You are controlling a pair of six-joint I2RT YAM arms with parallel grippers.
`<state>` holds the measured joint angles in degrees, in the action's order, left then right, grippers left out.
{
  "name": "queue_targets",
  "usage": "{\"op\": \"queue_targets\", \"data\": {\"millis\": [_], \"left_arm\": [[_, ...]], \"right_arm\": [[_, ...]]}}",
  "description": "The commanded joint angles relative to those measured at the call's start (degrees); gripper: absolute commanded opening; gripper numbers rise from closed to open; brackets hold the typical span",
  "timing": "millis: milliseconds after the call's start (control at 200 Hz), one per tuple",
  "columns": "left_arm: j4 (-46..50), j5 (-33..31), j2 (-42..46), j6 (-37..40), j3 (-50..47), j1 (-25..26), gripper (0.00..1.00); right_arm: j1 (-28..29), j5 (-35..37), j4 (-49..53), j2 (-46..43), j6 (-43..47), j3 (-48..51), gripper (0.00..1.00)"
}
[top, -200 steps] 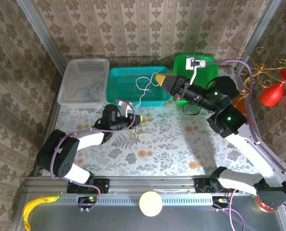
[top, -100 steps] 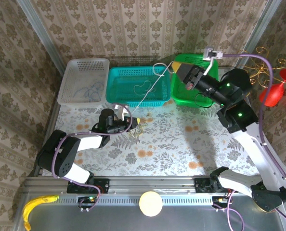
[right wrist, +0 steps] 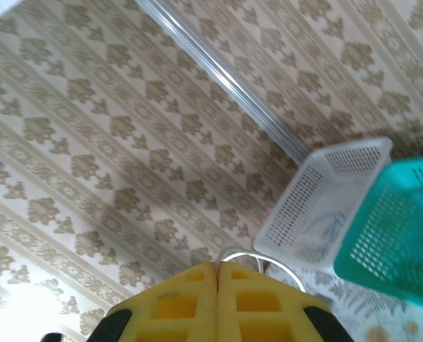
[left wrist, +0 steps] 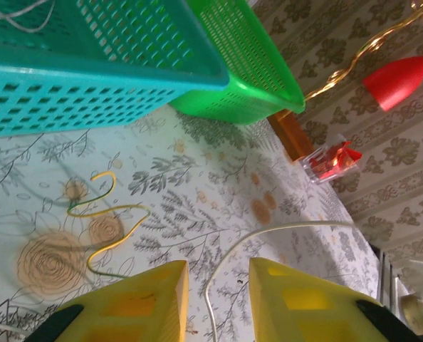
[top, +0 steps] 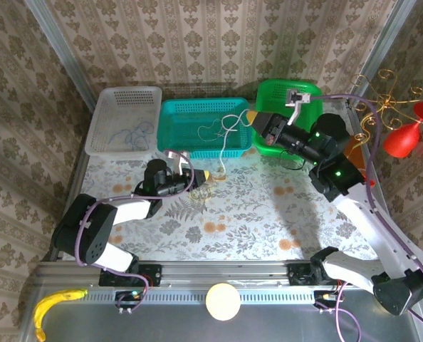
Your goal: Untangle the cables
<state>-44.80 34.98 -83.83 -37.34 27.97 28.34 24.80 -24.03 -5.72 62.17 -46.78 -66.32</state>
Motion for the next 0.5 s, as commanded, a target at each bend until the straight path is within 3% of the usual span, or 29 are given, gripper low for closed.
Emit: {"op": "queue_targets", "data": {"millis": [0,150,330,495], "left_arm": [[2.1,0.6,2.6,0.0,2.4,-0.6,0.24],[2.6,0.4,2.0,0.4,2.7,-0.5,0.22],[2.1,1.2,0.6,1.4,3.3,0.7,0.44],[5.2,1.3,-0.4,4.1,5.8,2.7,0.57]], "right_arm": [[0.5,-0.8,-3.9,0.0,-0.8,-1.2,0.00],[0.6,-2.9,-1.7,2.2,0.5,-7.5,0.00],[1.8,-3.8,-0.3,4.7,1.2,-13.1,0.00],[3.8,-3.6,0.0,6.4,1.8,-16.3,0.00]]}}
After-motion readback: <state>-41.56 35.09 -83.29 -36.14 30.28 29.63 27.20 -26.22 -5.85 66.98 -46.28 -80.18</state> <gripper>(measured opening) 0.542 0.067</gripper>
